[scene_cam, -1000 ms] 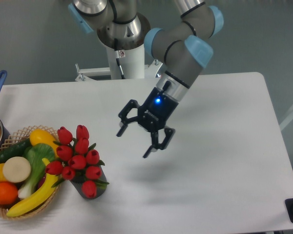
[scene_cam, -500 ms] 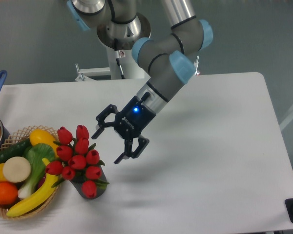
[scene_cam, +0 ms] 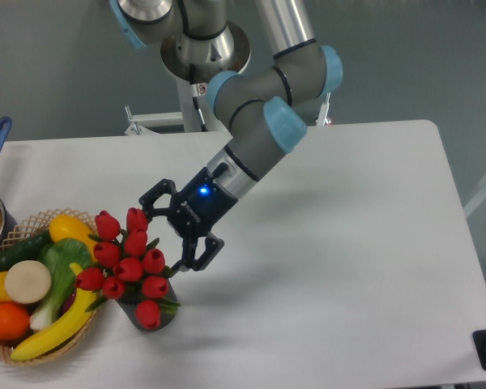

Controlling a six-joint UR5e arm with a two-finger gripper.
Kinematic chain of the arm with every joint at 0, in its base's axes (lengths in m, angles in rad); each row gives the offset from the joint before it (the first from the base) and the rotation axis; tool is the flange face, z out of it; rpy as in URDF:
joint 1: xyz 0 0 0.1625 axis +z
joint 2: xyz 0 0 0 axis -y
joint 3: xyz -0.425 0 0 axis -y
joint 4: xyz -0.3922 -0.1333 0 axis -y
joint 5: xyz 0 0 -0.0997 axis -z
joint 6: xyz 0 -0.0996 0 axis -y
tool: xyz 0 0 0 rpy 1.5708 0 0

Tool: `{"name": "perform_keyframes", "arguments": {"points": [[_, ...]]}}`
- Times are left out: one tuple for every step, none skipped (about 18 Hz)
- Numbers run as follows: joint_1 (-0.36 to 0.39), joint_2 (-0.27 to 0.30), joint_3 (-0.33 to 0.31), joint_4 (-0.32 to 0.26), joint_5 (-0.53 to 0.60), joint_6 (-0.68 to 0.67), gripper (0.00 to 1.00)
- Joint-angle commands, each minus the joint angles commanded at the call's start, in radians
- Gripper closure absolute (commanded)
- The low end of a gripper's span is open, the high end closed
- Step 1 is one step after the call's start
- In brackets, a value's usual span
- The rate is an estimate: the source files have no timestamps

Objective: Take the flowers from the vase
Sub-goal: 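Lower the gripper around the tulip stems below the blooms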

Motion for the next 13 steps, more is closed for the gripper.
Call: {"name": "perform_keyframes", "arguments": {"points": [[-0.002, -0.003, 0.005, 0.0, 0.0, -0.014, 0.0], [-0.005, -0.012, 0.012, 0.0, 0.002, -0.023, 0.0], [-0.011, -0.021, 0.023, 0.0, 0.002, -0.026, 0.0], [-0.014, -0.026, 0.034, 0.0, 0.002, -0.035, 0.0], [-0.014, -0.028, 0.041, 0.0, 0.002, -0.048, 0.0], [-0.015, -0.028, 0.048, 0.0, 0.0, -0.057, 0.0], [-0.015, -0.028, 0.052, 0.0, 0.002, -0.061, 0.0], [-0.017, -0.028, 0.055, 0.0, 0.002, -0.061, 0.0], [-0.017, -0.031, 0.055, 0.0, 0.002, -0.063, 0.0], [-0.017, -0.032, 0.055, 0.0, 0.002, -0.065, 0.06], [-0.017, -0.032, 0.055, 0.0, 0.002, -0.069, 0.14], [-0.017, -0.032, 0.055, 0.0, 0.002, -0.072, 0.32], [-0.017, -0.032, 0.057, 0.0, 0.002, -0.072, 0.48]]}}
